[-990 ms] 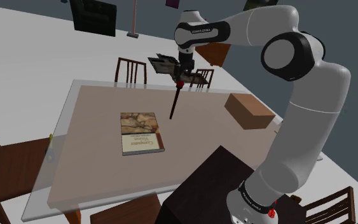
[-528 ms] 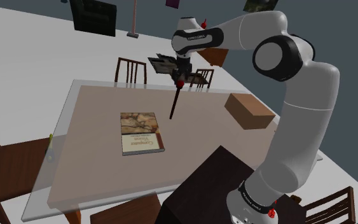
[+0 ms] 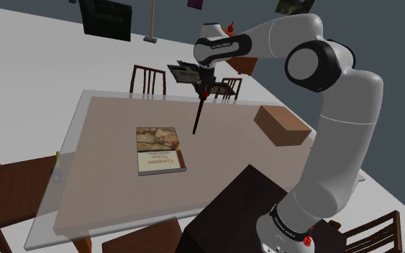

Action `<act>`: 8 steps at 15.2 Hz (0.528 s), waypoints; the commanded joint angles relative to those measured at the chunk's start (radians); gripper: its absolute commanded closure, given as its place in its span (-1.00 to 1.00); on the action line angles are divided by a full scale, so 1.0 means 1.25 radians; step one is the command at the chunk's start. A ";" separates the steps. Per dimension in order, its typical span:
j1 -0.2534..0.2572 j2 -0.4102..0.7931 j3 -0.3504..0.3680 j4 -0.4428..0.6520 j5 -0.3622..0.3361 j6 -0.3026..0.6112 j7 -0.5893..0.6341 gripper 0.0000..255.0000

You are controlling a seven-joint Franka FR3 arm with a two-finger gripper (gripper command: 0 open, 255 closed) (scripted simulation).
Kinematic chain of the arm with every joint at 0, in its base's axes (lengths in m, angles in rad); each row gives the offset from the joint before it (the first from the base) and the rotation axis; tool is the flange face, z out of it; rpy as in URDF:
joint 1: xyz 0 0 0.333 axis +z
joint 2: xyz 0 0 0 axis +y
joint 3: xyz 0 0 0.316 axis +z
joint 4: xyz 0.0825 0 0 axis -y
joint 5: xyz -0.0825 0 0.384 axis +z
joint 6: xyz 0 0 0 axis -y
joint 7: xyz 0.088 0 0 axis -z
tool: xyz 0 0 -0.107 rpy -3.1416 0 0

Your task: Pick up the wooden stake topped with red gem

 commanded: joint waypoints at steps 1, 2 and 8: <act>0.000 0.001 0.000 -0.001 0.000 0.000 0.000 1.00; 0.000 0.000 0.000 -0.001 0.000 0.000 0.000 1.00; 0.000 -0.008 0.000 0.021 0.001 -0.029 -0.004 1.00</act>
